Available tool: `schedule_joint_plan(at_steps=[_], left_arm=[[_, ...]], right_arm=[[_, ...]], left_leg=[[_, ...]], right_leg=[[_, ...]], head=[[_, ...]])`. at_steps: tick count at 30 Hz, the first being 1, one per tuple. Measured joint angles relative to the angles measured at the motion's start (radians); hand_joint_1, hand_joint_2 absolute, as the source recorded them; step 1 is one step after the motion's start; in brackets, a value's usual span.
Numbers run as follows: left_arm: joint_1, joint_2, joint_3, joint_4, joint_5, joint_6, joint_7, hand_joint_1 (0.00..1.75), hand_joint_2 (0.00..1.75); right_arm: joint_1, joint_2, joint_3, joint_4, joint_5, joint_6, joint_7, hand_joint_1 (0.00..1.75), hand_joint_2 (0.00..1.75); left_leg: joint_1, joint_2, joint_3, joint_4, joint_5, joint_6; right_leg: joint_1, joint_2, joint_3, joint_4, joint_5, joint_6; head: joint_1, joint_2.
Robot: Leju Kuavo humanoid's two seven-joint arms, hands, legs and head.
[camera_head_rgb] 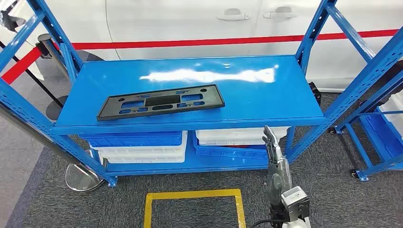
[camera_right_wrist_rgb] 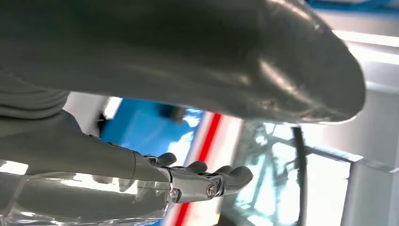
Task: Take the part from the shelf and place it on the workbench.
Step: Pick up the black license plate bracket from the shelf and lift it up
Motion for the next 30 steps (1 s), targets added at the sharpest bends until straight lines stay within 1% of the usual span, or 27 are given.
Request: schedule_joint_plan(at_steps=[1, 5, 8, 11, 13, 15, 16, 17, 19, 20, 21, 22, 23, 24, 25, 26, 27, 28, 29, 30], left_arm=[[0.0, 0.0, 0.003, 0.001, -0.002, -0.002, 0.006, 0.0, 0.0], [0.0, 0.0, 0.026, 0.005, -0.017, -0.016, 0.039, 0.0, 0.0], [0.0, 0.002, 0.038, 0.007, -0.037, -0.028, 0.059, 0.0, 0.0], [-0.001, 0.004, 0.051, 0.01, -0.061, -0.039, 0.068, 0.0, 0.0], [-0.001, 0.007, 0.058, 0.012, -0.075, -0.048, 0.071, 0.0, 0.0], [-0.002, 0.009, 0.064, 0.012, -0.087, -0.056, 0.074, 0.0, 0.0], [-0.003, 0.01, 0.068, 0.012, -0.092, -0.059, 0.075, 0.0, 0.0], [-0.003, 0.01, 0.071, 0.012, -0.098, -0.062, 0.077, 0.0, 0.0], [-0.003, 0.01, 0.077, 0.013, -0.109, -0.064, 0.081, 0.0, 0.0], [-0.003, 0.01, 0.08, 0.013, -0.114, -0.064, 0.083, 0.0, 0.0], [-0.002, 0.01, 0.082, 0.013, -0.117, -0.064, 0.084, 0.0, 0.0], [-0.002, 0.011, 0.084, 0.013, -0.12, -0.064, 0.084, 0.0, 0.0], [-0.002, 0.011, 0.086, 0.013, -0.121, -0.064, 0.084, 0.0, 0.0], [-0.001, 0.011, 0.088, 0.013, -0.121, -0.064, 0.084, 0.0, 0.0], [-0.002, 0.011, 0.09, 0.013, -0.122, -0.064, 0.085, 0.0, 0.0], [-0.003, 0.011, 0.093, 0.014, -0.122, -0.064, 0.085, 0.0, 0.0], [-0.004, 0.012, 0.096, 0.014, -0.124, -0.064, 0.086, 0.0, 0.0], [-0.006, 0.013, 0.099, 0.014, -0.127, -0.064, 0.087, 0.0, 0.0], [-0.006, 0.013, 0.101, 0.014, -0.132, -0.065, 0.088, 0.0, 0.0], [-0.007, 0.013, 0.102, 0.014, -0.139, -0.065, 0.087, 0.0, 0.0]], right_arm=[[-0.004, -0.003, 0.013, -0.015, 0.008, 0.002, 0.001, 0.0, 0.0], [-0.036, -0.022, 0.087, -0.099, 0.057, 0.014, 0.013, 0.0, 1.75], [-0.066, -0.033, 0.146, -0.138, 0.107, 0.026, 0.037, 0.0, 1.75], [-0.091, -0.035, 0.198, -0.138, 0.152, 0.033, 0.086, 0.0, 1.75], [-0.103, -0.034, 0.22, -0.118, 0.156, 0.043, 0.128, 0.0, 0.87], [-0.113, -0.032, 0.229, -0.087, 0.14, 0.058, 0.164, 0.0, 0.87], [-0.117, -0.032, 0.231, -0.07, 0.129, 0.065, 0.179, 0.0, 1.31], [-0.12, -0.032, 0.232, -0.052, 0.119, 0.071, 0.194, 0.0, 1.75], [-0.123, -0.031, 0.233, -0.014, 0.113, 0.078, 0.228, 0.0, 1.75], [-0.122, -0.031, 0.233, 0.003, 0.116, 0.078, 0.243, 0.0, 1.75], [-0.121, -0.031, 0.234, 0.019, 0.12, 0.078, 0.255, 0.0, 1.75], [-0.121, -0.03, 0.234, 0.031, 0.123, 0.077, 0.261, 0.0, 1.75], [-0.122, -0.03, 0.235, 0.039, 0.125, 0.077, 0.264, 0.0, 1.75], [-0.123, -0.029, 0.235, 0.046, 0.129, 0.076, 0.266, 0.0, 1.75], [-0.125, -0.028, 0.235, 0.052, 0.139, 0.071, 0.269, 0.0, 1.75], [-0.126, -0.027, 0.237, 0.058, 0.162, 0.062, 0.274, 0.0, 1.75], [-0.127, -0.025, 0.239, 0.064, 0.216, 0.039, 0.283, 0.0, 1.75], [-0.129, -0.023, 0.244, 0.068, 0.3, 0.002, 0.297, 0.0, 1.75], [-0.129, -0.021, 0.251, 0.073, 0.422, -0.05, 0.318, 0.0, 1.75], [-0.131, -0.017, 0.258, 0.078, 0.573, -0.113, 0.345, 0.0, 1.75]], left_leg=[[0.0, 0.0, 0.0, 0.0, 0.0, 0.0], [0.0, 0.0, 0.0, 0.0, 0.0, 0.0], [-0.001, 0.0, -0.001, 0.003, -0.001, 0.001], [-0.002, 0.0, -0.003, 0.006, -0.002, 0.004], [-0.002, 0.0, -0.003, 0.004, 0.001, 0.01], [0.004, 0.001, 0.006, -0.014, 0.013, 0.021], [0.007, 0.002, 0.011, -0.024, 0.019, 0.027], [0.01, 0.003, 0.015, -0.03, 0.023, 0.03], [0.007, 0.004, 0.016, -0.031, 0.024, 0.033], [0.006, 0.003, 0.017, -0.031, 0.022, 0.033], [0.005, 0.002, 0.021, -0.031, 0.019, 0.032], [0.005, 0.0, 0.027, -0.03, 0.014, 0.031], [0.005, -0.002, 0.034, -0.029, 0.008, 0.028], [0.005, -0.003, 0.04, -0.028, 0.0, 0.024], [0.003, -0.005, 0.043, -0.025, -0.008, 0.018], [0.002, -0.005, 0.043, -0.023, -0.014, 0.012], [0.003, -0.004, 0.042, -0.023, -0.019, 0.005], [0.003, -0.003, 0.042, -0.023, -0.021, -0.001], [0.006, -0.002, 0.044, -0.026, -0.025, -0.007], [0.008, -0.001, 0.045, -0.02, -0.032, -0.012]], right_leg=[[0.0, 0.0, 0.0, 0.0, 0.0, 0.0], [0.0, 0.0, 0.0, 0.0, 0.0, 0.0], [-0.003, 0.0, 0.0, -0.003, 0.001, 0.002], [-0.006, 0.0, 0.001, -0.005, 0.004, 0.005], [-0.006, -0.001, 0.003, -0.011, 0.008, 0.012], [-0.005, -0.001, 0.003, -0.007, 0.004, 0.017], [-0.003, -0.001, -0.009, 0.016, -0.011, 0.018], [-0.002, -0.001, -0.032, 0.062, -0.034, 0.017], [0.0, -0.001, -0.105, 0.195, -0.084, 0.016], [0.0, -0.001, -0.136, 0.244, -0.091, 0.015], [0.0, -0.001, -0.152, 0.258, -0.077, 0.014], [0.0, -0.001, -0.147, 0.232, -0.044, 0.011], [0.0, -0.001, -0.125, 0.17, 0.002, 0.007], [0.002, -0.001, -0.097, 0.108, 0.035, 0.001], [0.006, -0.001, -0.072, 0.053, 0.055, -0.005], [0.009, -0.002, -0.056, 0.02, 0.059, -0.011], [0.013, -0.001, -0.051, 0.01, 0.049, -0.016], [0.016, 0.0, -0.05, 0.004, 0.044, -0.021], [0.014, 0.001, -0.048, 0.001, 0.041, -0.025], [0.013, 0.001, -0.044, -0.005, 0.039, -0.031]], head=[[0.0, 0.0], [0.0, 0.0], [0.0, 0.0], [0.0, 0.0], [-0.001, 0.0], [0.0, 0.0], [0.002, 0.0], [0.003, 0.0], [0.005, 0.0], [0.005, 0.0], [0.005, 0.0], [0.005, 0.0], [0.005, 0.0], [0.005, 0.0], [0.004, 0.0], [0.004, 0.0], [0.003, 0.0], [0.002, 0.0], [0.002, 0.0], [0.001, 0.0]])
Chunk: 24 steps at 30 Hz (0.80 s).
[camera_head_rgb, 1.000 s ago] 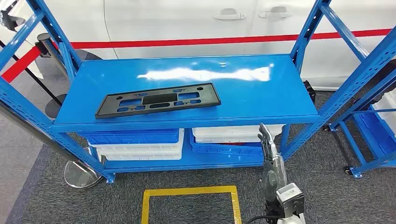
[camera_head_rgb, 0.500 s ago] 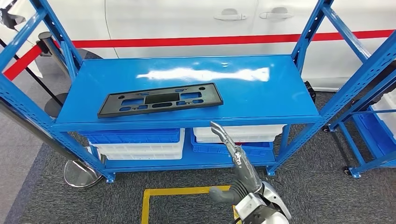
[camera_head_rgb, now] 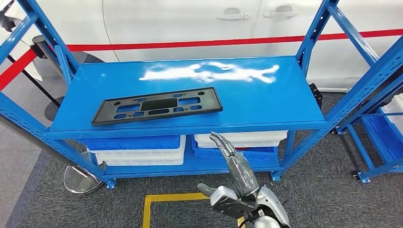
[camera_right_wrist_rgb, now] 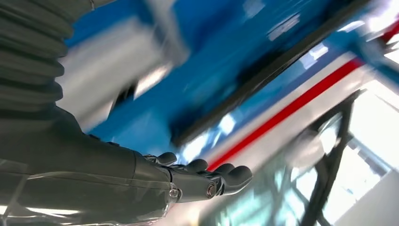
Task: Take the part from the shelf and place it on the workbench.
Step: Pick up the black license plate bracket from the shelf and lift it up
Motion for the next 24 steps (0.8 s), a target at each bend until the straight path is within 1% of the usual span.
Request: schedule_joint_plan(at_steps=[1, 2, 3, 4, 5, 6, 7, 8, 9, 10, 11, 12, 14, 15, 16, 17, 18, 19, 20, 21, 22, 23, 24], left_arm=[[-0.001, 0.0, 0.001, 0.0, -0.008, -0.001, -0.001, 0.0, 0.0], [-0.001, 0.001, 0.001, 0.0, -0.016, -0.001, -0.002, 0.0, 0.0], [-0.001, 0.003, 0.003, 0.0, -0.023, -0.002, -0.004, 0.0, 0.0], [-0.001, 0.005, 0.004, 0.0, -0.03, -0.002, -0.005, 0.0, 0.0], [0.0, 0.007, 0.005, 0.0, -0.037, -0.002, -0.006, 0.0, 0.0], [0.001, 0.009, 0.007, 0.0, -0.045, -0.002, -0.006, 0.0, 0.0], [0.002, 0.011, 0.008, 0.0, -0.052, -0.003, -0.007, 0.0, 0.0], [0.002, 0.014, 0.01, 0.0, -0.059, -0.004, -0.007, 0.0, 0.0], [0.003, 0.017, 0.012, 0.0, -0.065, -0.006, -0.007, 0.0, 0.0], [0.002, 0.019, 0.014, 0.001, -0.07, -0.008, -0.006, 0.0, 0.0], [0.002, 0.021, 0.017, 0.001, -0.074, -0.009, -0.005, 0.0, 0.0], [0.001, 0.024, 0.019, 0.002, -0.076, -0.011, -0.004, 0.0, 0.0], [0.001, 0.028, 0.021, 0.002, -0.078, -0.012, -0.002, 0.0, 0.0], [0.001, 0.029, 0.022, 0.002, -0.08, -0.013, -0.002, 0.0, 0.0], [0.001, 0.03, 0.022, 0.002, -0.082, -0.013, -0.002, 0.0, 0.0], [0.001, 0.031, 0.022, 0.002, -0.084, -0.013, -0.001, 0.0, 0.0], [0.0, 0.031, 0.022, 0.002, -0.088, -0.013, 0.001, 0.0, 0.0], [0.0, 0.033, 0.023, 0.002, -0.091, -0.014, 0.003, 0.0, 0.0], [0.0, 0.033, 0.023, 0.002, -0.094, -0.014, 0.006, 0.0, 0.0], [0.0, 0.034, 0.023, 0.002, -0.097, -0.016, 0.009, 0.0, 0.0], [0.0, 0.035, 0.023, 0.002, -0.1, -0.017, 0.012, 0.0, 0.0], [0.0, 0.035, 0.023, 0.002, -0.103, -0.019, 0.015, 0.0, 0.0], [-0.001, 0.036, 0.023, 0.002, -0.107, -0.021, 0.018, 0.0, 0.0]], right_arm=[[-0.002, 0.005, 0.007, 0.006, 0.151, -0.061, 0.03, 0.0, 1.75], [-0.004, 0.012, 0.015, 0.014, 0.292, -0.116, 0.059, 0.0, 1.75], [-0.006, 0.019, 0.021, 0.024, 0.399, -0.158, 0.082, 0.0, 1.75], [-0.007, 0.025, 0.027, 0.035, 0.465, -0.188, 0.096, 0.0, 1.75], [-0.007, 0.031, 0.032, 0.047, 0.501, -0.211, 0.102, 0.0, 1.75], [-0.007, 0.037, 0.038, 0.058, 0.514, -0.23, 0.103, 0.0, 1.75], [-0.007, 0.043, 0.043, 0.068, 0.517, -0.248, 0.101, 0.0, 1.75], [-0.008, 0.049, 0.048, 0.076, 0.523, -0.266, 0.098, 0.0, 1.75], [-0.008, 0.056, 0.053, 0.083, 0.531, -0.284, 0.095, 0.0, 1.75], [-0.009, 0.062, 0.058, 0.089, 0.541, -0.3, 0.092, 0.0, 1.75], [-0.01, 0.068, 0.064, 0.094, 0.55, -0.313, 0.089, 0.0, 1.75], [-0.01, 0.072, 0.069, 0.098, 0.557, -0.322, 0.088, 0.0, 1.75], [-0.011, 0.079, 0.076, 0.104, 0.564, -0.33, 0.086, 0.0, 1.75], [-0.011, 0.081, 0.079, 0.106, 0.565, -0.332, 0.085, 0.0, 1.75], [-0.012, 0.083, 0.08, 0.108, 0.565, -0.334, 0.085, 0.0, 1.75], [-0.013, 0.085, 0.082, 0.11, 0.566, -0.337, 0.084, 0.0, 1.75], [-0.014, 0.085, 0.083, 0.112, 0.567, -0.341, 0.084, 0.0, 1.75], [-0.014, 0.086, 0.085, 0.114, 0.568, -0.345, 0.083, 0.0, 1.75], [-0.014, 0.086, 0.087, 0.116, 0.568, -0.349, 0.083, 0.0, 1.75], [-0.014, 0.086, 0.09, 0.119, 0.567, -0.351, 0.082, 0.0, 1.75], [-0.014, 0.086, 0.093, 0.121, 0.566, -0.352, 0.082, 0.0, 1.75], [-0.014, 0.088, 0.097, 0.124, 0.562, -0.352, 0.082, 0.0, 1.75], [-0.016, 0.09, 0.101, 0.125, 0.558, -0.352, 0.082, 0.0, 1.75]], left_leg=[[0.001, 0.0, -0.008, 0.023, -0.014, -0.005], [0.002, 0.0, -0.03, 0.069, -0.036, -0.01], [0.003, 0.0, -0.066, 0.134, -0.062, -0.014], [0.004, 0.0, -0.11, 0.206, -0.086, -0.019], [0.005, 0.0, -0.151, 0.263, -0.097, -0.022], [0.007, 0.0, -0.178, 0.29, -0.088, -0.025], [0.009, 0.0, -0.186, 0.277, -0.057, -0.028], [0.012, 0.001, -0.176, 0.227, -0.01, -0.03], [0.016, 0.0, -0.156, 0.162, 0.034, -0.032], [0.016, 0.0, -0.137, 0.104, 0.065, -0.034], [0.015, -0.001, -0.124, 0.066, 0.082, -0.03], [0.013, -0.002, -0.121, 0.051, 0.083, -0.025], [0.011, -0.004, -0.124, 0.048, 0.084, -0.008], [0.011, -0.004, -0.124, 0.045, 0.087, 0.0], [0.012, -0.004, -0.123, 0.043, 0.089, 0.008], [0.012, -0.003, -0.123, 0.04, 0.091, 0.016], [0.011, -0.003, -0.123, 0.039, 0.092, 0.022], [0.008, -0.002, -0.124, 0.039, 0.092, 0.026], [0.005, -0.002, -0.125, 0.039, 0.092, 0.029], [0.001, -0.002, -0.124, 0.04, 0.092, 0.031], [-0.003, -0.002, -0.123, 0.04, 0.091, 0.032], [-0.007, -0.003, -0.121, 0.04, 0.09, 0.034], [-0.011, -0.004, -0.118, 0.04, 0.089, 0.034]], right_leg=[[-0.002, -0.001, 0.006, -0.006, -0.002, -0.005], [-0.005, -0.002, 0.012, -0.01, -0.004, -0.01], [-0.004, -0.003, 0.016, -0.011, -0.007, -0.014], [-0.004, -0.004, 0.018, -0.011, -0.01, -0.016], [-0.005, -0.004, 0.02, -0.01, -0.013, -0.017], [-0.005, -0.003, 0.022, -0.009, -0.016, -0.016], [-0.006, -0.002, 0.026, -0.007, -0.02, -0.015], [-0.008, 0.0, 0.031, -0.004, -0.025, -0.012], [-0.009, 0.001, 0.036, -0.001, -0.03, -0.007], [-0.008, 0.002, 0.039, 0.002, -0.035, -0.002], [-0.006, 0.003, 0.039, 0.004, -0.037, 0.005], [-0.004, 0.003, 0.038, 0.005, -0.037, 0.01], [-0.002, 0.004, 0.036, 0.003, -0.034, 0.021], [-0.004, 0.003, 0.035, 0.005, -0.037, 0.026], [-0.006, 0.002, 0.029, 0.02, -0.049, 0.029], [-0.006, 0.001, 0.015, 0.053, -0.071, 0.032], [-0.006, -0.001, -0.008, 0.103, -0.099, 0.032], [-0.006, -0.001, -0.043, 0.172, -0.132, 0.032], [-0.005, -0.001, -0.076, 0.238, -0.156, 0.031], [-0.003, -0.001, -0.099, 0.28, -0.163, 0.029], [-0.001, -0.001, -0.107, 0.29, -0.153, 0.024], [0.003, -0.001, -0.091, 0.254, -0.122, 0.015], [0.009, -0.001, -0.059, 0.187, -0.082, 0.004]], head=[[-0.001, 0.0], [-0.002, 0.0], [-0.002, 0.0], [-0.002, 0.0], [-0.002, 0.0], [-0.002, 0.0], [-0.002, 0.0], [-0.002, 0.0], [-0.002, 0.0], [-0.004, 0.0], [-0.004, 0.0], [-0.004, 0.0], [-0.003, 0.0], [-0.001, 0.0], [-0.001, 0.0], [0.001, 0.0], [0.002, 0.0], [0.003, 0.0], [0.004, 0.0], [0.004, 0.0], [0.004, 0.0], [0.005, 0.0], [0.005, 0.0]])
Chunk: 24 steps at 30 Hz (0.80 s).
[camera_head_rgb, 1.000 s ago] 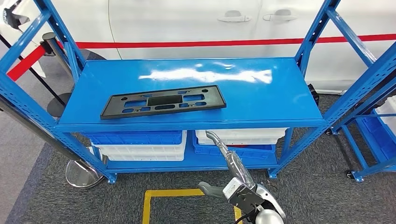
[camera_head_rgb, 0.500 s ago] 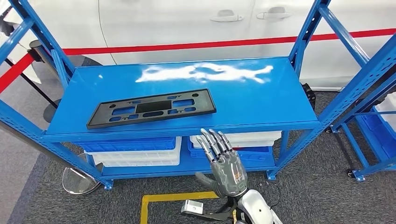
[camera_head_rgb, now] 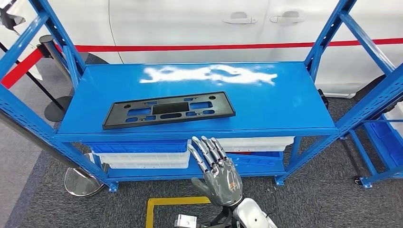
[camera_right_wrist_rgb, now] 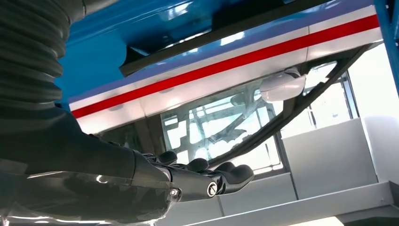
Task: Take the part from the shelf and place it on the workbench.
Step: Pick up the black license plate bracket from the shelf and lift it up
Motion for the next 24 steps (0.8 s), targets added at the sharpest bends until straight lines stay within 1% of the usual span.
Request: schedule_joint_plan(at_steps=[1, 2, 3, 4, 5, 6, 7, 8, 9, 11, 12, 13, 14, 15, 16, 17, 18, 19, 20, 22, 23, 24], left_arm=[[-0.001, 0.0, 0.0, 0.0, -0.003, -0.003, 0.002, 0.0, 0.0], [-0.002, 0.0, 0.001, 0.0, -0.005, -0.007, 0.004, 0.0, 0.0], [-0.003, 0.002, 0.002, 0.0, -0.006, -0.012, 0.006, 0.0, 0.0], [-0.003, 0.003, 0.004, 0.0, -0.006, -0.018, 0.009, 0.0, 0.0], [-0.004, 0.005, 0.006, 0.0, -0.006, -0.023, 0.012, 0.0, 0.0], [-0.005, 0.007, 0.008, 0.0, -0.007, -0.028, 0.015, 0.0, 0.0], [-0.006, 0.009, 0.01, 0.0, -0.007, -0.033, 0.017, 0.0, 0.0], [-0.007, 0.012, 0.013, 0.0, -0.008, -0.037, 0.019, 0.0, 0.0], [-0.008, 0.015, 0.016, 0.0, -0.009, -0.041, 0.02, 0.0, 0.0], [-0.009, 0.021, 0.022, 0.0, -0.012, -0.05, 0.024, 0.0, 0.0], [-0.008, 0.024, 0.024, 0.0, -0.015, -0.054, 0.026, 0.0, 0.0], [-0.008, 0.026, 0.025, 0.0, -0.018, -0.058, 0.027, 0.0, 0.0], [-0.008, 0.027, 0.026, 0.0, -0.02, -0.062, 0.029, 0.0, 0.0], [-0.009, 0.029, 0.027, 0.0, -0.022, -0.065, 0.029, 0.0, 0.0], [-0.01, 0.03, 0.029, 0.001, -0.023, -0.069, 0.03, 0.0, 0.0], [-0.011, 0.031, 0.03, 0.001, -0.023, -0.074, 0.03, 0.0, 0.0], [-0.012, 0.032, 0.031, 0.001, -0.023, -0.08, 0.029, 0.0, 0.0], [-0.013, 0.032, 0.033, 0.001, -0.023, -0.085, 0.028, 0.0, 0.0], [-0.013, 0.033, 0.034, 0.002, -0.023, -0.09, 0.027, 0.0, 0.0], [-0.013, 0.033, 0.037, 0.002, -0.022, -0.097, 0.025, 0.0, 0.0], [-0.013, 0.033, 0.039, 0.002, -0.022, -0.1, 0.025, 0.0, 0.0], [-0.014, 0.033, 0.042, 0.002, -0.022, -0.101, 0.024, 0.0, 0.0]], right_arm=[[-0.003, 0.003, 0.003, 0.002, -0.005, 0.001, 0.0, 0.0, 1.75], [-0.008, 0.006, 0.008, 0.003, -0.01, 0.003, 0.0, 0.0, 1.75], [-0.013, 0.008, 0.012, 0.005, -0.015, 0.005, 0.001, 0.0, 1.75], [-0.018, 0.01, 0.017, 0.008, -0.018, 0.007, 0.002, 0.0, 1.75], [-0.023, 0.013, 0.021, 0.011, -0.02, 0.011, 0.003, 0.0, 1.75], [-0.026, 0.017, 0.025, 0.014, -0.021, 0.014, 0.006, 0.0, 1.75], [-0.03, 0.021, 0.027, 0.018, -0.022, 0.017, 0.009, 0.0, 1.75], [-0.036, 0.027, 0.03, 0.022, -0.022, 0.019, 0.012, 0.0, 1.75], [-0.042, 0.034, 0.033, 0.028, -0.022, 0.021, 0.016, 0.0, 1.75], [-0.055, 0.045, 0.04, 0.043, -0.019, 0.025, 0.022, 0.0, 1.75], [-0.059, 0.049, 0.043, 0.053, -0.017, 0.026, 0.024, 0.0, 1.75], [-0.063, 0.052, 0.046, 0.063, -0.014, 0.028, 0.027, 0.0, 1.75], [-0.066, 0.056, 0.048, 0.075, -0.01, 0.029, 0.031, 0.0, 1.75], [-0.071, 0.06, 0.05, 0.087, -0.005, 0.029, 0.035, 0.0, 1.75], [-0.076, 0.065, 0.051, 0.097, 0.0, 0.029, 0.038, 0.0, 1.75], [-0.081, 0.069, 0.052, 0.108, 0.004, 0.029, 0.041, 0.0, 1.75], [-0.086, 0.073, 0.054, 0.117, 0.007, 0.029, 0.043, 0.0, 1.75], [-0.089, 0.076, 0.055, 0.126, 0.009, 0.029, 0.044, 0.0, 1.75], [-0.09, 0.079, 0.057, 0.135, 0.01, 0.028, 0.045, 0.0, 1.75], [-0.091, 0.083, 0.059, 0.148, 0.013, 0.028, 0.045, 0.0, 1.75], [-0.092, 0.084, 0.059, 0.153, 0.015, 0.027, 0.045, 0.0, 1.75], [-0.093, 0.086, 0.06, 0.157, 0.016, 0.027, 0.045, 0.0, 1.75]], left_leg=[[-0.003, 0.0, 0.002, 0.0, -0.002, 0.0], [-0.006, 0.0, 0.003, 0.0, -0.004, -0.001], [-0.006, 0.0, 0.003, 0.0, -0.005, -0.004], [-0.005, 0.001, 0.002, -0.001, -0.006, -0.009], [-0.004, 0.002, 0.002, -0.002, -0.006, -0.014], [-0.002, 0.003, 0.003, -0.001, -0.008, -0.02], [-0.002, 0.004, 0.0, 0.008, -0.016, -0.025], [-0.001, 0.003, -0.009, 0.033, -0.033, -0.03], [0.001, 0.003, -0.028, 0.078, -0.059, -0.036], [0.007, 0.003, -0.089, 0.203, -0.117, -0.047], [0.012, 0.003, -0.115, 0.25, -0.13, -0.053], [0.016, 0.003, -0.125, 0.265, -0.124, -0.059], [0.021, 0.003, -0.117, 0.24, -0.098, -0.064], [0.026, 0.004, -0.092, 0.181, -0.058, -0.069], [0.029, 0.004, -0.061, 0.112, -0.026, -0.073], [0.03, 0.002, -0.035, 0.054, -0.002, -0.072], [0.03, 0.0, -0.02, 0.017, 0.009, -0.067], [0.028, -0.002, -0.016, 0.005, 0.007, -0.06], [0.025, -0.004, -0.017, 0.005, 0.009, -0.051], [0.026, -0.003, -0.017, 0.003, 0.012, -0.035], [0.027, -0.003, -0.017, 0.001, 0.014, -0.027], [0.027, -0.002, -0.017, -0.001, 0.016, -0.019]], right_leg=[[0.006, -0.001, 0.035, -0.069, 0.028, -0.014], [0.011, -0.002, 0.061, -0.127, 0.047, -0.023], [0.015, -0.003, 0.077, -0.161, 0.054, -0.03], [0.018, -0.004, 0.081, -0.174, 0.051, -0.032], [0.019, -0.004, 0.082, -0.18, 0.053, -0.031], [0.016, -0.004, 0.085, -0.187, 0.056, -0.032], [0.012, -0.004, 0.091, -0.196, 0.059, -0.033], [0.008, -0.006, 0.096, -0.204, 0.062, -0.034], [0.004, -0.007, 0.1, -0.21, 0.065, -0.036], [0.003, -0.007, 0.102, -0.212, 0.064, -0.038], [0.002, -0.007, 0.103, -0.211, 0.063, -0.037], [0.001, -0.007, 0.104, -0.211, 0.062, -0.035], [-0.001, -0.006, 0.105, -0.209, 0.06, -0.033], [-0.003, -0.006, 0.107, -0.206, 0.057, -0.028], [-0.005, -0.005, 0.108, -0.202, 0.053, -0.022], [-0.004, -0.004, 0.106, -0.195, 0.049, -0.015], [-0.003, -0.003, 0.104, -0.19, 0.046, -0.009], [-0.001, -0.002, 0.102, -0.188, 0.045, -0.004], [0.0, -0.002, 0.101, -0.187, 0.046, 0.001], [-0.002, -0.001, 0.099, -0.182, 0.04, 0.009], [-0.004, -0.001, 0.091, -0.162, 0.024, 0.013], [-0.005, -0.001, 0.071, -0.12, -0.002, 0.017]], head=[[0.0, 0.0], [-0.002, 0.0], [-0.004, 0.0], [-0.006, 0.0], [-0.007, 0.0], [-0.006, 0.0], [-0.007, 0.0], [-0.008, 0.0], [-0.009, 0.0], [-0.011, 0.0], [-0.012, 0.0], [-0.011, 0.0], [-0.012, 0.0], [-0.011, 0.0], [-0.012, 0.0], [-0.013, 0.0], [-0.014, 0.0], [-0.015, 0.0], [-0.015, 0.0], [-0.013, 0.0], [-0.011, 0.0], [-0.009, 0.0]])
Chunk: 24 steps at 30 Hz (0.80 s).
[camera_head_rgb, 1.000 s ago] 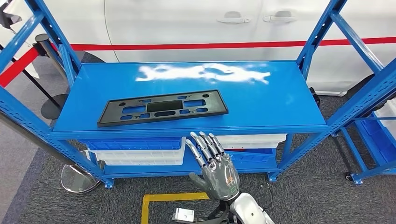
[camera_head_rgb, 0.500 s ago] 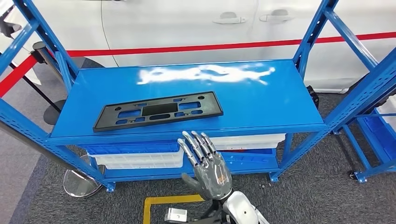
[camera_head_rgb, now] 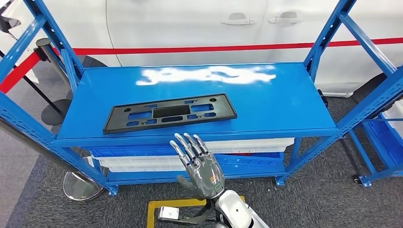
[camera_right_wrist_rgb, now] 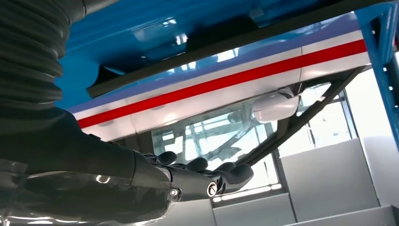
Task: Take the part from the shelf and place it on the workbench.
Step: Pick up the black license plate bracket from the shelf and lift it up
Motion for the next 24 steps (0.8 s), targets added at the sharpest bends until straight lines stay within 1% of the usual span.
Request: schedule_joint_plan(at_steps=[2, 3, 4, 5, 6, 7, 8, 9, 10, 11, 13, 14, 15, 16, 17, 18, 19, 20, 21, 22, 23, 24], left_arm=[[-0.001, 0.0, 0.005, 0.0, 0.0, -0.002, -0.001, 0.0, 0.0], [0.0, 0.0, 0.006, 0.0, 0.0, -0.003, -0.001, 0.0, 0.0], [0.0, 0.0, 0.007, 0.0, 0.0, -0.004, -0.002, 0.0, 0.0], [0.0, 0.0, 0.007, 0.0, 0.0, -0.004, -0.002, 0.0, 0.0], [0.0, 0.0, 0.007, 0.0, 0.0, -0.004, -0.002, 0.0, 0.0], [0.0, 0.0, 0.008, 0.0, 0.0, -0.005, -0.002, 0.0, 0.0], [0.0, 0.0, 0.008, 0.0, -0.001, -0.006, -0.002, 0.0, 0.0], [-0.001, 0.001, 0.008, 0.0, -0.003, -0.007, -0.003, 0.0, 0.0], [-0.001, 0.001, 0.009, 0.0, -0.006, -0.008, -0.003, 0.0, 0.0], [-0.001, 0.002, 0.01, 0.001, -0.01, -0.01, -0.003, 0.0, 0.0], [-0.002, 0.004, 0.011, 0.001, -0.016, -0.013, -0.005, 0.0, 0.0], [-0.003, 0.005, 0.012, 0.001, -0.018, -0.014, -0.005, 0.0, 0.0], [-0.003, 0.007, 0.013, 0.001, -0.018, -0.015, -0.006, 0.0, 0.0], [-0.004, 0.01, 0.013, 0.001, -0.019, -0.015, -0.006, 0.0, 0.0], [-0.003, 0.012, 0.014, 0.001, -0.021, -0.015, -0.006, 0.0, 0.0], [-0.003, 0.013, 0.015, 0.001, -0.024, -0.015, -0.006, 0.0, 0.0], [-0.002, 0.014, 0.015, 0.001, -0.027, -0.016, -0.006, 0.0, 0.0], [-0.001, 0.014, 0.016, 0.001, -0.031, -0.016, -0.006, 0.0, 0.0], [-0.001, 0.015, 0.016, 0.001, -0.033, -0.016, -0.006, 0.0, 0.0], [-0.001, 0.016, 0.016, 0.001, -0.034, -0.017, -0.006, 0.0, 0.0], [-0.002, 0.017, 0.016, 0.001, -0.036, -0.017, -0.006, 0.0, 0.0], [-0.003, 0.017, 0.016, 0.001, -0.036, -0.017, -0.006, 0.0, 0.0]], right_arm=[[-0.001, 0.001, 0.002, 0.009, 0.001, 0.0, 0.0, 0.0, 1.75], [-0.001, 0.001, 0.003, 0.015, 0.001, 0.0, 0.0, 0.0, 1.75], [-0.001, 0.001, 0.005, 0.019, 0.001, 0.0, 0.0, 0.0, 1.75], [-0.001, 0.001, 0.005, 0.024, 0.001, 0.0, 0.0, 0.0, 1.75], [-0.002, 0.002, 0.006, 0.028, 0.001, 0.0, 0.0, 0.0, 1.75], [-0.004, 0.002, 0.006, 0.03, 0.001, 0.0, 0.0, 0.0, 1.75], [-0.006, 0.002, 0.006, 0.033, 0.001, 0.0, 0.0, 0.0, 1.75], [-0.01, 0.003, 0.006, 0.035, 0.001, 0.001, 0.001, 0.0, 1.75], [-0.013, 0.003, 0.006, 0.037, 0.001, 0.002, 0.002, 0.0, 1.75], [-0.016, 0.004, 0.006, 0.04, 0.001, 0.004, 0.004, 0.0, 1.75], [-0.02, 0.006, 0.006, 0.045, 0.001, 0.006, 0.008, 0.0, 1.75], [-0.023, 0.008, 0.006, 0.047, 0.001, 0.008, 0.009, 0.0, 1.75], [-0.026, 0.01, 0.006, 0.05, 0.001, 0.009, 0.009, 0.0, 1.75], [-0.029, 0.011, 0.006, 0.052, 0.0, 0.01, 0.01, 0.0, 1.75], [-0.031, 0.012, 0.006, 0.056, 0.0, 0.011, 0.011, 0.0, 1.75], [-0.032, 0.013, 0.006, 0.059, -0.002, 0.012, 0.012, 0.0, 1.75], [-0.032, 0.013, 0.006, 0.063, -0.003, 0.013, 0.014, 0.0, 1.75], [-0.032, 0.013, 0.006, 0.067, -0.005, 0.013, 0.015, 0.0, 1.75], [-0.032, 0.013, 0.006, 0.069, -0.007, 0.014, 0.015, 0.0, 1.75], [-0.033, 0.013, 0.006, 0.071, -0.009, 0.014, 0.016, 0.0, 1.75], [-0.034, 0.014, 0.006, 0.073, -0.01, 0.014, 0.017, 0.0, 1.75], [-0.035, 0.015, 0.006, 0.074, -0.012, 0.015, 0.018, 0.0, 1.75]], left_leg=[[-0.004, 0.001, -0.003, 0.0, 0.0, 0.008], [-0.006, 0.002, -0.003, 0.0, 0.0, 0.01], [-0.008, 0.001, -0.004, 0.0, 0.0, 0.01], [-0.011, 0.001, -0.002, 0.0, -0.001, 0.011], [-0.013, 0.0, 0.0, 0.0, -0.001, 0.011], [-0.015, -0.001, 0.002, 0.0, -0.002, 0.011], [-0.018, -0.002, 0.003, 0.001, -0.004, 0.01], [-0.019, -0.002, 0.002, 0.001, -0.004, 0.007], [-0.019, -0.001, 0.001, 0.001, -0.005, 0.002], [-0.018, 0.0, 0.0, -0.001, -0.005, -0.004], [-0.017, 0.001, 0.003, -0.001, -0.007, -0.015], [-0.016, 0.002, -0.001, 0.012, -0.018, -0.019], [-0.016, 0.002, -0.015, 0.045, -0.039, -0.024], [-0.013, 0.003, -0.038, 0.098, -0.068, -0.027], [-0.012, 0.003, -0.071, 0.163, -0.099, -0.032], [-0.011, 0.003, -0.101, 0.224, -0.122, -0.036], [-0.01, 0.003, -0.121, 0.259, -0.127, -0.04], [-0.008, 0.003, -0.123, 0.259, -0.114, -0.042], [-0.005, 0.004, -0.105, 0.217, -0.082, -0.044], [-0.002, 0.005, -0.073, 0.148, -0.044, -0.046], [-0.002, 0.005, -0.043, 0.082, -0.018, -0.046], [-0.003, 0.004, -0.019, 0.033, -0.002, -0.041]], right_leg=[[-0.001, 0.0, -0.064, 0.131, -0.063, 0.003], [-0.001, 0.0, -0.094, 0.189, -0.082, 0.003], [0.0, 0.0, -0.11, 0.217, -0.082, 0.001], [0.001, 0.0, -0.106, 0.204, -0.061, -0.004], [0.004, 0.0, -0.083, 0.155, -0.026, -0.011], [0.008, 0.0, -0.049, 0.084, 0.011, -0.021], [0.012, -0.001, -0.018, 0.018, 0.036, -0.032], [0.016, -0.001, 0.004, -0.03, 0.05, -0.039], [0.019, -0.002, 0.015, -0.055, 0.052, -0.043], [0.021, -0.001, 0.017, -0.062, 0.05, -0.044], [0.017, 0.0, 0.022, -0.075, 0.056, -0.044], [0.013, -0.002, 0.027, -0.083, 0.059, -0.046], [0.009, -0.003, 0.032, -0.09, 0.061, -0.049], [0.008, -0.004, 0.035, -0.092, 0.062, -0.051], [0.008, -0.005, 0.035, -0.092, 0.061, -0.053], [0.008, -0.005, 0.035, -0.091, 0.06, -0.053], [0.008, -0.005, 0.036, -0.091, 0.059, -0.053], [0.008, -0.005, 0.036, -0.09, 0.058, -0.052], [0.007, -0.004, 0.038, -0.088, 0.055, -0.049], [0.006, -0.004, 0.04, -0.084, 0.051, -0.046], [0.008, -0.003, 0.041, -0.078, 0.046, -0.04], [0.009, -0.003, 0.04, -0.073, 0.042, -0.035]], head=[[0.004, 0.0], [0.004, 0.0], [0.004, 0.0], [0.005, 0.0], [0.005, 0.0], [0.005, 0.0], [0.004, 0.0], [0.004, 0.0], [0.004, 0.0], [0.003, 0.0], [0.004, 0.0], [0.004, 0.0], [0.002, 0.0], [0.001, 0.0], [-0.001, 0.0], [-0.002, 0.0], [-0.003, 0.0], [-0.004, 0.0], [-0.004, 0.0], [-0.005, 0.0], [-0.005, 0.0], [-0.006, 0.0]])
